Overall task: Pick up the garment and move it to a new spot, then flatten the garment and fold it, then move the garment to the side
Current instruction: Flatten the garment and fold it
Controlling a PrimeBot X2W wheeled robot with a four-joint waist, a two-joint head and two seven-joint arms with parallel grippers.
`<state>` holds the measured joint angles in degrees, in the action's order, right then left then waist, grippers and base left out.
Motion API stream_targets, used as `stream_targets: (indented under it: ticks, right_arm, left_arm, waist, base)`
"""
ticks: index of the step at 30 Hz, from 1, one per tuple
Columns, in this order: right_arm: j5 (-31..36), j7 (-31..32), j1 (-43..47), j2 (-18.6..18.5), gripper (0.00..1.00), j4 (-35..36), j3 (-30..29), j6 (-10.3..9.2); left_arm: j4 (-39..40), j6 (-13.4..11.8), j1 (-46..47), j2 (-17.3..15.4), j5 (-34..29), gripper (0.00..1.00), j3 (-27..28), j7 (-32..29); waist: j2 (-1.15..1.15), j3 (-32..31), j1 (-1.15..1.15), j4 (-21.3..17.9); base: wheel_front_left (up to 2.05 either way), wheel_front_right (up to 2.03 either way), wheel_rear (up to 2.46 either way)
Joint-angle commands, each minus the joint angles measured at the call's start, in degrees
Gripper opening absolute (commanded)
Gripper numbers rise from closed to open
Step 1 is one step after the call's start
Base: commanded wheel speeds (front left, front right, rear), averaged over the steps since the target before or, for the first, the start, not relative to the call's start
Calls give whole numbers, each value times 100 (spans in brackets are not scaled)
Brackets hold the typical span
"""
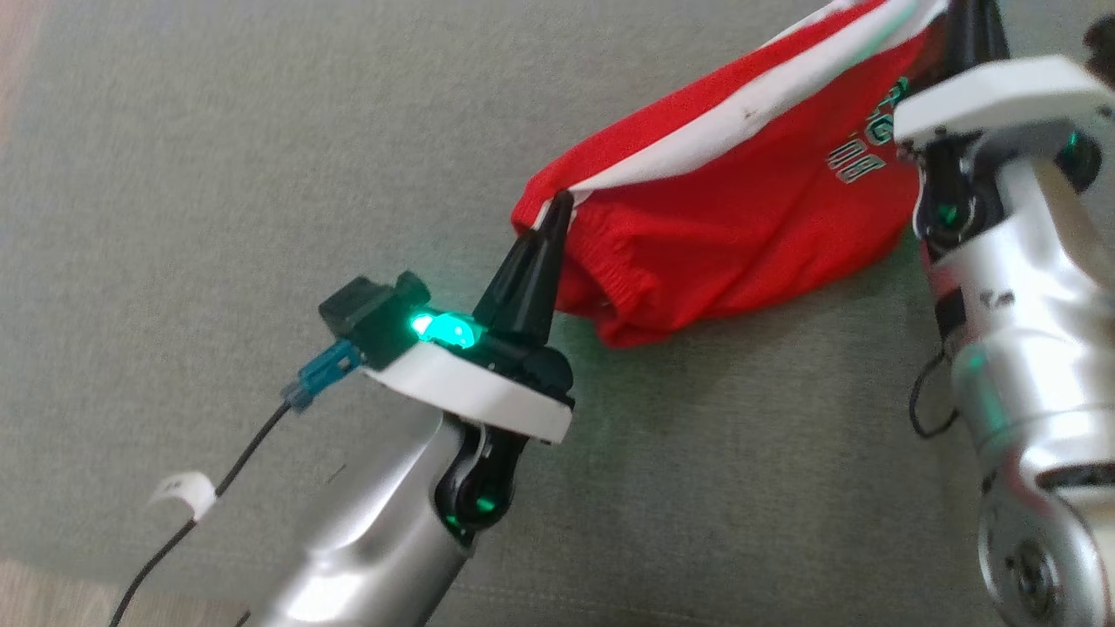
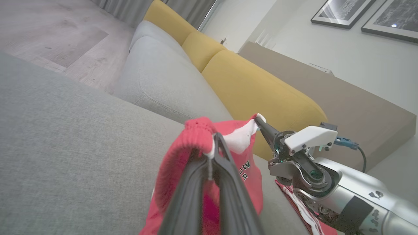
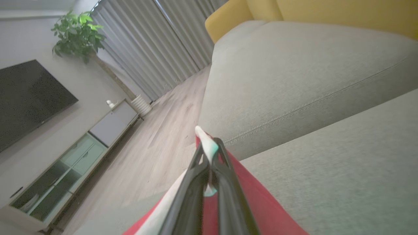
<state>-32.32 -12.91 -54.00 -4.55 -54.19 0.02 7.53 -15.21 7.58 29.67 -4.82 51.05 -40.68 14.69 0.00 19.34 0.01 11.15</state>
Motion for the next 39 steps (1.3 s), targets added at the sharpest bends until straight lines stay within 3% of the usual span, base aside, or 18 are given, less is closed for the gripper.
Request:
stream_targets:
  ticks: [1, 3, 4, 5, 6, 16, 22, 30, 39]
  right_arm:
    - [239, -96, -407, 84, 0, -99, 75, -4]
    - [460, -132, -618, 68, 2, -410, 18, -4]
    - [590, -150, -706, 47, 48, -554, -8, -4]
    - [717, -166, -777, 41, 100, -679, -23, -4]
    - [832, -178, -834, 40, 100, -790, -44, -4]
    - [1806, -206, -630, 51, 100, -677, -271, -4]
    - [2640, -207, -141, -149, 100, -608, -426, -4]
    - [3449, -202, 140, -336, 100, -1127, -718, -4]
    - [4020, 394, 182, -562, 100, -1617, -1418, -4]
  left_arm:
    - [95, -9, 310, 38, 60, 0, 133, 30]
    - [44, -9, 384, 89, 180, 0, 121, 30]
    - [5, -9, 430, 105, 191, 27, 85, 30]
    - [-46, -9, 463, 118, 201, 55, 70, 30]
    - [-112, -9, 481, 131, 233, 100, 60, 30]
    - [-792, -9, 331, 132, -146, 100, 125, 30]
    - [-1128, -9, -92, 123, -521, 100, 393, 30]
    - [-970, -9, -646, 161, -936, 100, 789, 30]
    - [-770, -9, -841, 190, -1289, 100, 1161, 30]
  waist:
    - [0, 345, -1, 295]
    - [0, 438, -1, 337]
    - [0, 471, -1, 350]
    - [0, 494, -1, 358]
    - [0, 512, -1, 362]
    - [0, 421, -1, 264]
    - [0, 208, -1, 235]
    - [0, 118, -1, 312]
    - [0, 162, -1, 488]
  base:
    - [0, 0, 0]
    - [0, 0, 0]
    - [0, 0, 0]
    - [0, 0, 0]
    - [0, 0, 0]
    - [0, 0, 0]
    - [0, 0, 0]
    - [0, 0, 0]
    - [0, 0, 0]
